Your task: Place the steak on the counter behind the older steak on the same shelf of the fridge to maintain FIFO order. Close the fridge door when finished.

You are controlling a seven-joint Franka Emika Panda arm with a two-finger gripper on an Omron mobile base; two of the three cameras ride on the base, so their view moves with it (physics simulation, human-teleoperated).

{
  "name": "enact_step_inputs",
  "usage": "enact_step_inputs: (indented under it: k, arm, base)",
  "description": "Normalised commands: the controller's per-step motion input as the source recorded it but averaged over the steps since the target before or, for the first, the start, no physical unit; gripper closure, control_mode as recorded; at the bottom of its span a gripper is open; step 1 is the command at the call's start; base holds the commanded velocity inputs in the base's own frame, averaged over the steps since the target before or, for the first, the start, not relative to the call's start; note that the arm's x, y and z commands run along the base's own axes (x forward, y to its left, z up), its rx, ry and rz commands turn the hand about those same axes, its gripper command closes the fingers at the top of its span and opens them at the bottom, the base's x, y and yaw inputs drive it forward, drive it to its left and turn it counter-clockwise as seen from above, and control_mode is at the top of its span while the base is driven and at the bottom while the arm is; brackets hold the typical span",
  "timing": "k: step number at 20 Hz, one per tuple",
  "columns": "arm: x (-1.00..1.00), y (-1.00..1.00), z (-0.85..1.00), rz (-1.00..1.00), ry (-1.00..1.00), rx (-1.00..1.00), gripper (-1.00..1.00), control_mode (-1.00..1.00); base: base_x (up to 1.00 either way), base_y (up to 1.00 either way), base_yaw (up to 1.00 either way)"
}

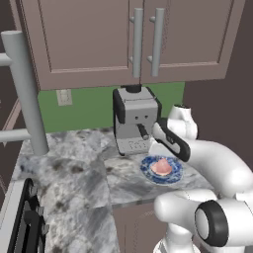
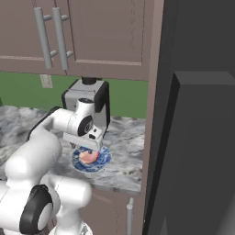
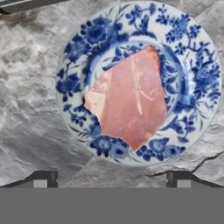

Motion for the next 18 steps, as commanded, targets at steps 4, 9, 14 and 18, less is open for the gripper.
enact_step_inputs:
  k: [4, 9, 14, 18]
  arm:
    - [0.18, -0.03, -0.53, 0.0, 0.11, 0.0, -1.0, -1.0]
    - [0.11, -0.26, -0.37, 0.0, 0.04, 0.0, -1.0, -1.0]
    - [0.19, -0.18, -0.33, 0.0, 0.01, 0.0, -1.0, -1.0]
    - [0.36, -0.03, -0.17, 0.0, 0.0, 0.0, -1.0, -1.0]
  base:
    - [0.0, 0.0, 0.0]
    - [0.0, 0.0, 0.0]
    - [0.0, 0.0, 0.0]
    - [0.0, 0.0, 0.0]
